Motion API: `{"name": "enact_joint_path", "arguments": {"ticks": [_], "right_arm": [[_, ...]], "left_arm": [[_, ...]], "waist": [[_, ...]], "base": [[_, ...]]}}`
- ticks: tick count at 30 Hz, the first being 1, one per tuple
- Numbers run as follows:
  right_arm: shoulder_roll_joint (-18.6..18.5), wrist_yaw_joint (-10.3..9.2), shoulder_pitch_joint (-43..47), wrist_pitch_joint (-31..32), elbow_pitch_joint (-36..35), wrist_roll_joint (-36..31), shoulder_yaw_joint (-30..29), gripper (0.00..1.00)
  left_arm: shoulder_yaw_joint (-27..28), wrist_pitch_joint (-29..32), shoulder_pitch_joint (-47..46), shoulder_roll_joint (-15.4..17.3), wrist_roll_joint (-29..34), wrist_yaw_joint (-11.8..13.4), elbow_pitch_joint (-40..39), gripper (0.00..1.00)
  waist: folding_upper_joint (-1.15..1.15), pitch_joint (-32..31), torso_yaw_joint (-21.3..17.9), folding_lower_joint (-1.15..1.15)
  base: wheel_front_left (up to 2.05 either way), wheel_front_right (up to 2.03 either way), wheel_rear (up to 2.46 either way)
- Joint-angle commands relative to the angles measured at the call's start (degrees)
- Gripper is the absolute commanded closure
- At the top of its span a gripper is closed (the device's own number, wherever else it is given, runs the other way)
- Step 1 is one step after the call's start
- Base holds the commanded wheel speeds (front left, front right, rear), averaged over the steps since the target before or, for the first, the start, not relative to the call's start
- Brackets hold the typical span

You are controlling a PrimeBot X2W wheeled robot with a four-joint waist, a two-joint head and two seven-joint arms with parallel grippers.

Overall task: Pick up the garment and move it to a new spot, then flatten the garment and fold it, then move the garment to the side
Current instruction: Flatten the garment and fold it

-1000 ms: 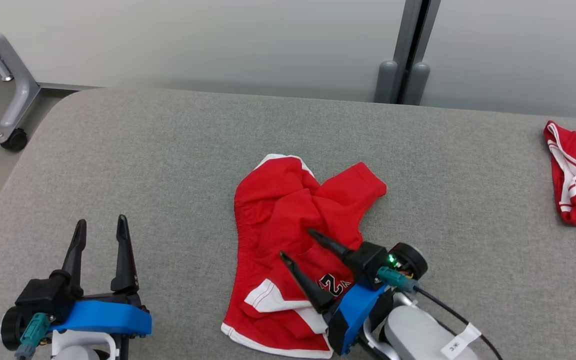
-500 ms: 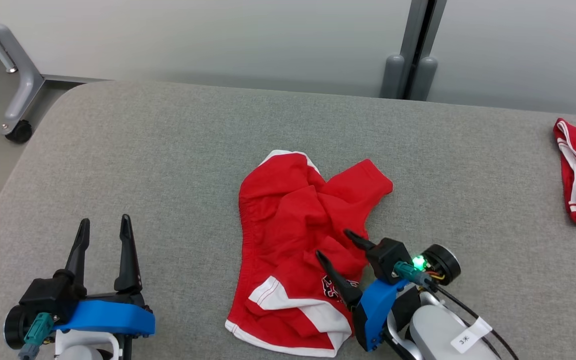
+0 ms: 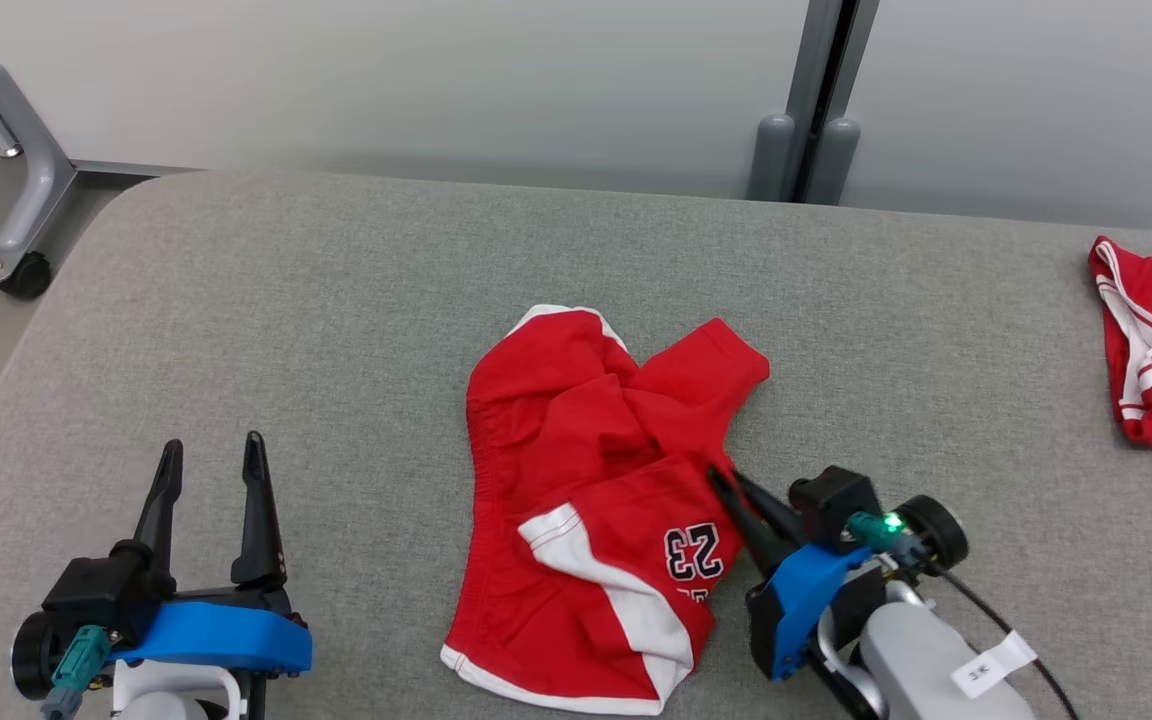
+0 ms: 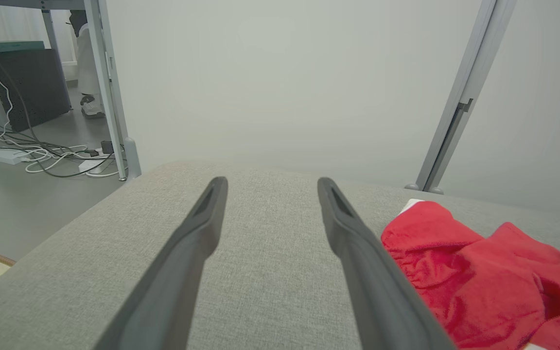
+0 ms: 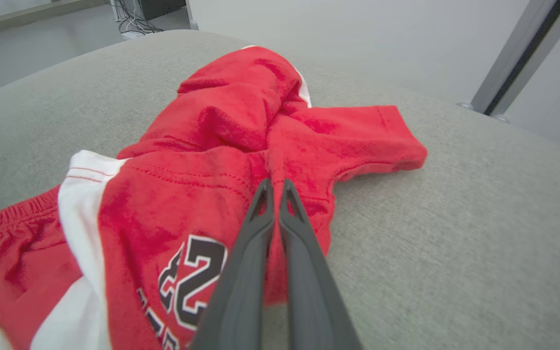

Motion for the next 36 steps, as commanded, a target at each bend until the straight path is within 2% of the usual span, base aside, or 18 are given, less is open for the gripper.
{"name": "enact_joint_path", "arguments": {"ticks": [1,8,13,14,15,16,17,22,27,31,36], "right_arm": [[-1.18,0.01,-0.84,-1.03,0.02,0.54,-2.17,1.00],[-3.63,0.00,1.97,-3.14,-0.44,1.64,-13.05,1.00],[-4.08,0.01,5.67,-3.87,0.86,1.48,-20.20,1.00],[-3.98,0.01,6.28,-3.90,1.10,1.42,-21.34,0.95],[-3.79,0.01,6.72,-4.04,1.35,1.25,-22.26,0.73],[-3.48,0.01,7.14,-4.24,1.51,1.15,-23.19,0.58],[-3.23,0.01,7.45,-4.41,1.65,0.97,-23.98,0.01],[-2.25,0.01,7.48,-5.04,0.09,-0.72,-26.97,0.00],[-1.09,0.01,7.06,-5.18,-5.10,-3.44,-28.49,0.00],[-0.08,0.01,7.51,-5.18,-9.49,-5.36,-26.33,0.00],[0.65,0.01,7.37,-1.29,-13.15,-6.50,-20.67,0.00]], "left_arm": [[0.08,-0.26,0.03,0.24,0.10,-0.15,-0.07,0.00],[-0.45,-0.26,0.63,0.05,0.09,-0.15,-0.07,0.00],[-0.79,-0.25,0.88,-0.12,0.00,-0.15,-0.18,0.00],[-0.81,-0.25,0.85,-0.13,-0.07,-0.15,-0.17,0.00],[-0.76,-0.26,0.87,-0.09,-0.15,-0.15,-0.21,0.00],[-0.58,-0.25,0.94,-0.01,-0.26,-0.15,-0.22,0.00],[-0.46,-0.26,1.00,0.06,-0.35,-0.15,-0.24,0.00],[-0.12,-0.25,0.85,0.49,-0.23,-0.16,-0.19,0.00],[0.21,-0.26,0.98,0.75,0.10,-0.16,-0.40,0.00],[0.27,-0.26,1.26,0.80,0.12,-0.16,-0.44,0.00],[-0.03,-0.26,1.09,0.76,0.20,-0.16,-0.40,0.00]], "waist": [[0.00,-0.35,-0.43,0.00],[0.00,-0.81,-0.94,0.00],[0.00,-0.79,-0.92,0.00],[0.00,-0.73,-0.98,0.00],[0.00,-0.67,-1.09,0.00],[0.00,-0.61,-1.27,0.00],[0.00,-0.58,-1.42,0.00],[0.00,-0.79,-2.53,0.00],[0.00,-1.28,-3.38,0.00],[0.00,-1.59,-3.61,0.00],[0.00,-1.62,-3.33,0.00]], "base": [[0.00,0.00,0.00],[0.00,0.00,0.00],[0.00,0.00,0.00],[0.00,0.00,0.00],[0.00,0.00,0.00],[0.00,0.00,0.00],[0.00,0.00,0.00],[0.00,0.00,0.00],[0.00,0.00,0.00],[0.00,0.00,0.00],[0.00,0.00,0.00]]}}
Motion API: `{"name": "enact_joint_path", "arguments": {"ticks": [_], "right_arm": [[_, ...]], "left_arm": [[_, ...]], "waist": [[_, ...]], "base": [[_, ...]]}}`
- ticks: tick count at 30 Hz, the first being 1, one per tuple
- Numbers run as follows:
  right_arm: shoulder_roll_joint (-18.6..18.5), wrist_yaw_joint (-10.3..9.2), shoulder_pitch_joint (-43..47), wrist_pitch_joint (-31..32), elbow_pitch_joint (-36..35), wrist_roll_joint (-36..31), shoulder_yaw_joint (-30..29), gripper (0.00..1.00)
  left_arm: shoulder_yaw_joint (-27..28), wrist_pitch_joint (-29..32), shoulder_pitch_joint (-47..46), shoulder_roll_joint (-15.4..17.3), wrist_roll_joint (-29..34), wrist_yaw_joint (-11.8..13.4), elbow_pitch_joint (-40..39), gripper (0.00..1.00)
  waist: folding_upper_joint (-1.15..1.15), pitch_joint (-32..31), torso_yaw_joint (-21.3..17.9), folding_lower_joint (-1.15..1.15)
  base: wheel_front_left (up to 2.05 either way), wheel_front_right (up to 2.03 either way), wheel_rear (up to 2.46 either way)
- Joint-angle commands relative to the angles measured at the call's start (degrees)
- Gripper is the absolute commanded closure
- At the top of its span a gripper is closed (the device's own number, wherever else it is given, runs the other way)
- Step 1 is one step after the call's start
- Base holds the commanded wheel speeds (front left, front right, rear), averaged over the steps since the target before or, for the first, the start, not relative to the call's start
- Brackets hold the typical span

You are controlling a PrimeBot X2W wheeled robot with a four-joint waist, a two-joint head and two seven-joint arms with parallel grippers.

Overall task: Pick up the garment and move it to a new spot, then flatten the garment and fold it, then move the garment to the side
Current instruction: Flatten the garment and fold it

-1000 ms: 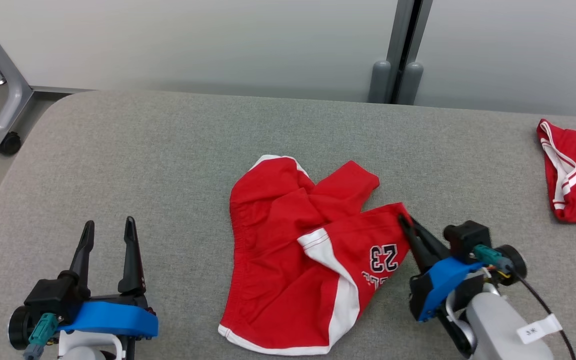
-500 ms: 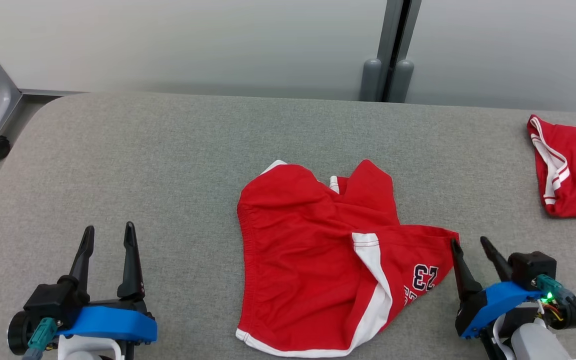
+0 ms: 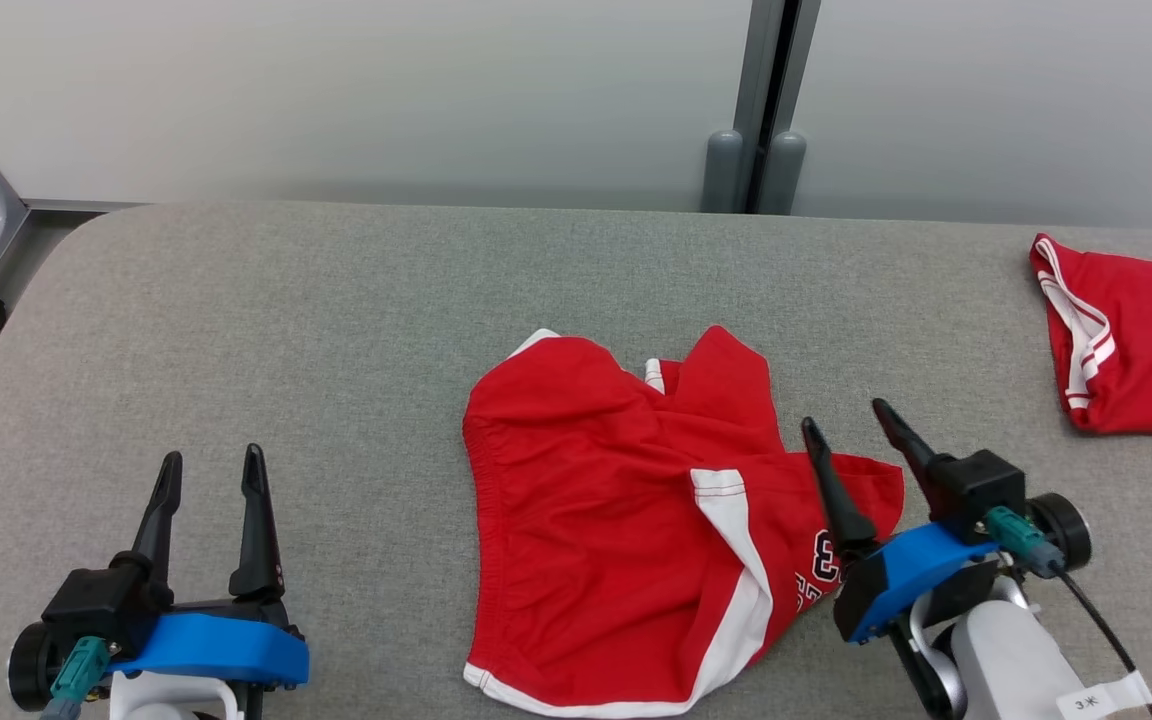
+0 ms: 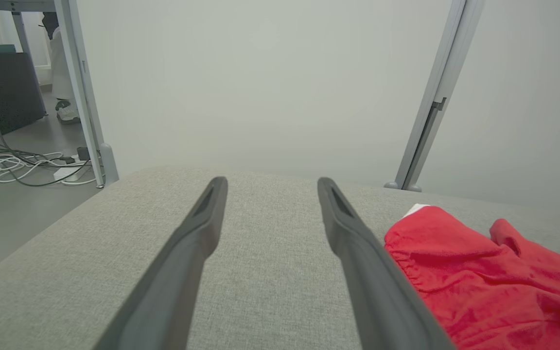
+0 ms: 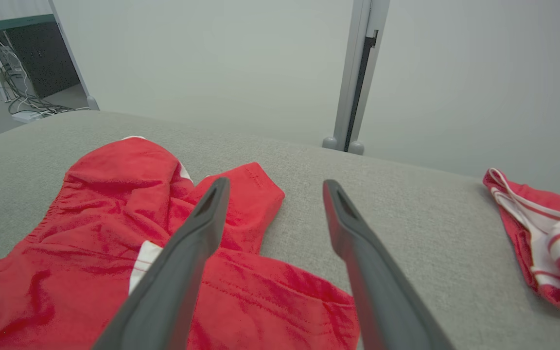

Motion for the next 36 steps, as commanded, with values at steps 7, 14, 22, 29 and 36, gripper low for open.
{"name": "enact_joint_path", "arguments": {"ticks": [7,14,22,29,36], "right_arm": [[0.51,0.01,-0.77,6.45,-3.30,-0.48,7.97,0.00],[0.01,0.01,-2.14,10.60,0.38,-0.14,12.30,0.00],[-0.86,0.01,-5.33,10.97,10.19,-1.84,13.40,0.00],[0.05,0.01,-8.45,5.98,16.97,-1.98,11.43,1.00],[0.62,0.01,-6.34,0.67,16.45,0.49,9.71,1.00]], "left_arm": [[0.15,-0.26,-0.37,0.18,-0.12,-0.16,-0.21,0.00],[-0.12,-0.26,-0.92,-0.28,-0.34,-0.16,-0.07,0.00],[-0.67,-0.25,-1.67,-0.61,-0.80,-0.15,0.14,0.00],[-0.27,-0.25,-1.73,-0.74,-0.77,-0.15,0.34,0.00],[-0.40,-0.25,-0.23,-0.89,-0.47,-0.15,0.61,0.00]], "waist": [[0.00,0.45,0.89,0.00],[0.00,1.01,2.02,0.00],[0.00,2.09,3.78,0.00],[0.00,2.14,4.27,0.00],[0.00,0.90,1.41,0.00]], "base": [[0.00,0.00,0.00],[0.00,0.00,0.00],[0.00,0.00,0.00],[0.00,0.00,0.00],[0.00,0.00,0.00]]}}
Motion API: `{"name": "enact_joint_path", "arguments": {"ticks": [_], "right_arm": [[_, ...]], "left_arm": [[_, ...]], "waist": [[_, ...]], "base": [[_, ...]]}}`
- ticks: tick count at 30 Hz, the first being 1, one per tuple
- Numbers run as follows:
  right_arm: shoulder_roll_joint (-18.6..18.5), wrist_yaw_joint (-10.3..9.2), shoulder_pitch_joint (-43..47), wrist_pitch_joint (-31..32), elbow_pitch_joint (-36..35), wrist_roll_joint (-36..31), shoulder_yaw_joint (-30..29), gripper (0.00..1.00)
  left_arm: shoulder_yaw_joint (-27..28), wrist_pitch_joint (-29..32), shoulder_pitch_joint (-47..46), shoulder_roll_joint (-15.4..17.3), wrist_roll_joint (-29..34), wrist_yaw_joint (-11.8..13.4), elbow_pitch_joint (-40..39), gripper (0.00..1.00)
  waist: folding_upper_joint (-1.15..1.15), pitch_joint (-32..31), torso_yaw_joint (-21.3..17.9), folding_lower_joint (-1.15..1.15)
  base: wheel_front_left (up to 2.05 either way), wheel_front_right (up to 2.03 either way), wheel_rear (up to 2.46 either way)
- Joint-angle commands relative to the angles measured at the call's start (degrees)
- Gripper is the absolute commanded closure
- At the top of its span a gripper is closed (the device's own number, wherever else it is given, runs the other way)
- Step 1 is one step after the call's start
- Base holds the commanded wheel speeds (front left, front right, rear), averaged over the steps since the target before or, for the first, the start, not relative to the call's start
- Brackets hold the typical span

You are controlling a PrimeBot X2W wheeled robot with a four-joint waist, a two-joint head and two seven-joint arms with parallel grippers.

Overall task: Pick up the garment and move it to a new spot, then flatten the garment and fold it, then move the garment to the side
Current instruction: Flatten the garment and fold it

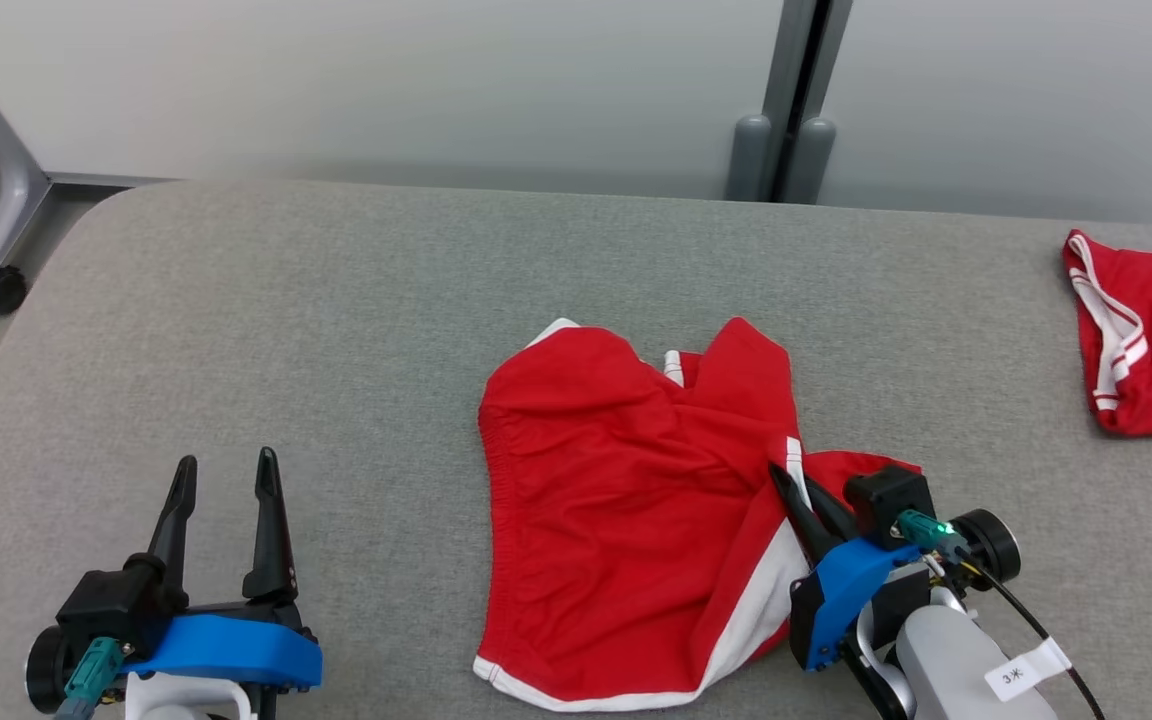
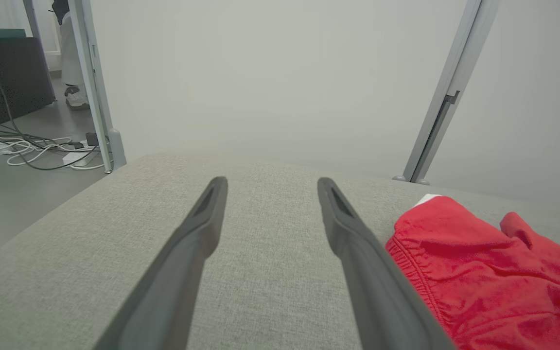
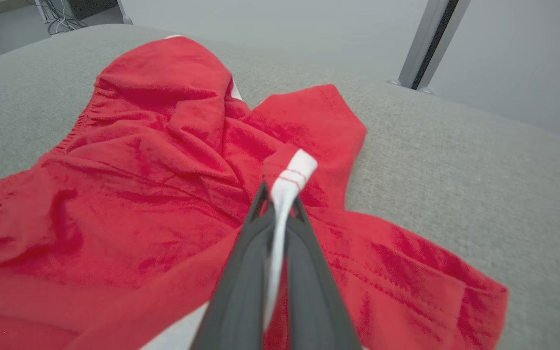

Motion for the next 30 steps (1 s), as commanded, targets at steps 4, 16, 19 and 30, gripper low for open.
{"name": "enact_joint_path", "arguments": {"ticks": [4,16,19,30], "right_arm": [[0.19,0.01,3.96,-2.04,-4.58,1.98,-2.02,1.00],[0.38,0.01,20.33,0.98,-21.70,4.29,-9.30,0.65],[0.36,0.01,24.15,2.13,-25.44,5.56,-10.49,0.00],[0.37,0.01,24.84,2.76,-35.89,3.15,-15.04,0.00]], "left_arm": [[-0.31,-0.25,0.43,-0.10,0.08,-0.14,-0.29,0.00],[0.20,-0.25,1.13,0.29,0.18,-0.13,-0.54,0.00],[0.20,-0.26,1.00,0.34,0.07,-0.13,-0.42,0.00],[-0.14,-0.26,1.15,0.63,0.41,-0.13,-0.95,0.00]], "waist": [[0.00,-0.80,-3.01,0.00],[0.00,-1.04,-8.56,0.00],[0.00,-1.13,-9.22,0.00],[0.00,-1.31,-9.02,0.00]], "base": [[0.00,0.00,0.00],[0.00,0.00,0.00],[0.00,0.00,0.00],[0.00,0.00,0.00]]}}
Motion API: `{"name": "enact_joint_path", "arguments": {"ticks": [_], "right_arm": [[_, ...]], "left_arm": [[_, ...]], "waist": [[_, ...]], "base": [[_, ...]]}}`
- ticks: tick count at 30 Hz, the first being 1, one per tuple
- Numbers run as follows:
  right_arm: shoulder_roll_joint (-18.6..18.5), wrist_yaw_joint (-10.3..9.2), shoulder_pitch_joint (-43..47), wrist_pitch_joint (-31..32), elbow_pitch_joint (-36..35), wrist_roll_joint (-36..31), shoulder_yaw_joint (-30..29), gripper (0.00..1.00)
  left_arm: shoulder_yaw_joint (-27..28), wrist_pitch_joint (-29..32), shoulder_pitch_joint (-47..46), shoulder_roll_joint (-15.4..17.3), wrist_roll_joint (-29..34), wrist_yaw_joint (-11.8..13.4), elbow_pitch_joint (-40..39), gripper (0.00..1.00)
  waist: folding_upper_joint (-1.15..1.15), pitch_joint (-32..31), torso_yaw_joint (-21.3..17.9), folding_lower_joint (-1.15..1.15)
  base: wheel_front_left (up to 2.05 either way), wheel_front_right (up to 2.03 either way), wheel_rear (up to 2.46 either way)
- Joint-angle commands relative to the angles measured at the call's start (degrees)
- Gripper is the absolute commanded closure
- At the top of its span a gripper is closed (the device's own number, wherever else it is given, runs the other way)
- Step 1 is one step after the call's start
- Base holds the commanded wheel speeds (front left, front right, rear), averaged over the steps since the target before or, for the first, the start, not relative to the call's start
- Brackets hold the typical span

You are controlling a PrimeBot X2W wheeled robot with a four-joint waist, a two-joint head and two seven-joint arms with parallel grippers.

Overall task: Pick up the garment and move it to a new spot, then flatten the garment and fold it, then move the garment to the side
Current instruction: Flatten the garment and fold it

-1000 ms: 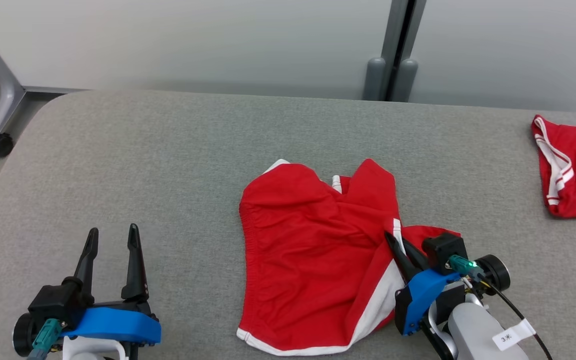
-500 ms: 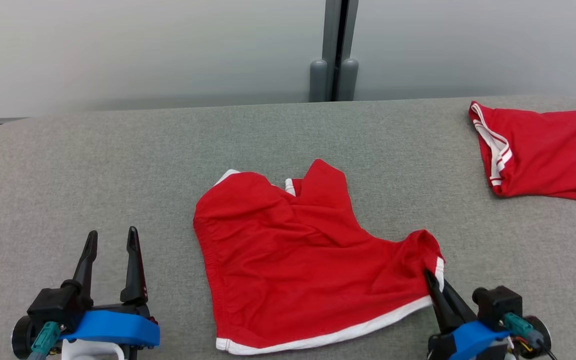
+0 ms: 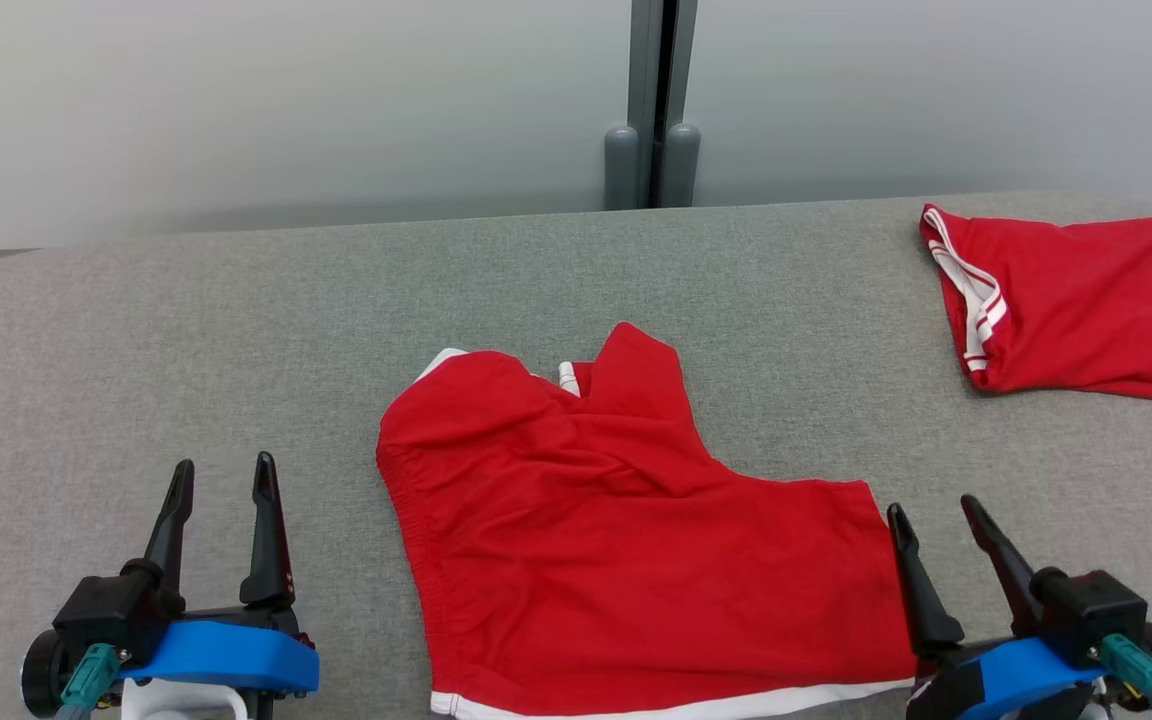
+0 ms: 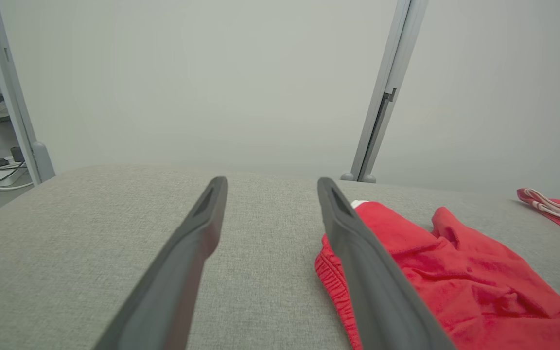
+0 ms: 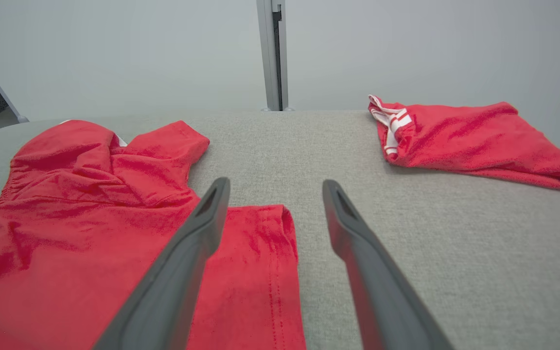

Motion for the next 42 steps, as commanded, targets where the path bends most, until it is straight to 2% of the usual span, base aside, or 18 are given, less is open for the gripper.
{"name": "enact_joint_path", "arguments": {"ticks": [1,7,16,26,42], "right_arm": [[-0.04,0.01,-1.48,-0.36,-1.51,-0.76,-0.24,0.00],[-0.04,0.01,-4.75,-1.30,-4.05,-2.06,-0.10,0.00],[-0.03,0.01,-8.15,-2.43,-1.35,-2.56,0.35,0.00],[-0.04,0.01,-6.36,-2.61,1.38,-1.41,-0.21,0.00],[-0.04,0.01,-5.88,-2.26,3.18,-1.27,-1.10,0.00]], "left_arm": [[0.11,-0.27,0.17,0.46,0.40,-0.12,-0.27,0.00],[0.43,-0.26,0.13,0.70,0.54,-0.12,-0.25,0.00],[0.86,-0.26,0.65,1.12,1.17,-0.07,-0.73,0.00],[1.06,-0.26,1.90,1.49,1.86,0.23,-1.01,0.00],[0.39,-0.26,2.28,1.80,2.05,0.31,-1.23,0.00]], "waist": [[0.00,-0.03,0.39,0.00],[0.00,-0.40,1.42,0.00],[0.00,-1.79,3.32,0.00],[0.00,-3.11,4.35,0.00],[0.00,-3.37,3.76,0.00]], "base": [[0.00,0.00,0.00],[0.00,0.00,0.00],[0.00,0.00,0.00],[0.00,0.00,0.00],[0.00,0.00,0.00]]}}
